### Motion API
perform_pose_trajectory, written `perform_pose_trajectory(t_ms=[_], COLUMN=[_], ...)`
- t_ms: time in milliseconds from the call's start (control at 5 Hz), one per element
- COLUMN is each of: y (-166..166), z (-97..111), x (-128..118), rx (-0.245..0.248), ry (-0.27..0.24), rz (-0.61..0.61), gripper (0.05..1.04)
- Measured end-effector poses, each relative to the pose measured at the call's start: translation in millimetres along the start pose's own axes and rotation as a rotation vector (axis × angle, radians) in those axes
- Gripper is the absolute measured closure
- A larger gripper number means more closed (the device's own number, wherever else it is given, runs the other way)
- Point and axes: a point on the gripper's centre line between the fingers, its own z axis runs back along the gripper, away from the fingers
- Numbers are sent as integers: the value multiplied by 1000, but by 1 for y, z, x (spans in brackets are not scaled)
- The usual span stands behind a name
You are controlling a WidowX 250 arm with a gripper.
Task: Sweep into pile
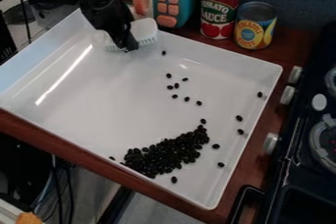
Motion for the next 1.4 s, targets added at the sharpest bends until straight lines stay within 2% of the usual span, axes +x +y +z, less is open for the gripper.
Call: perform_pose_trajectory(t_ms=[800,1400], y=[23,47], z=[-8,-6], x=[-35,-65], rx=[19,65], ry=[-1,21], rz=[-17,-48], gripper=[329,329])
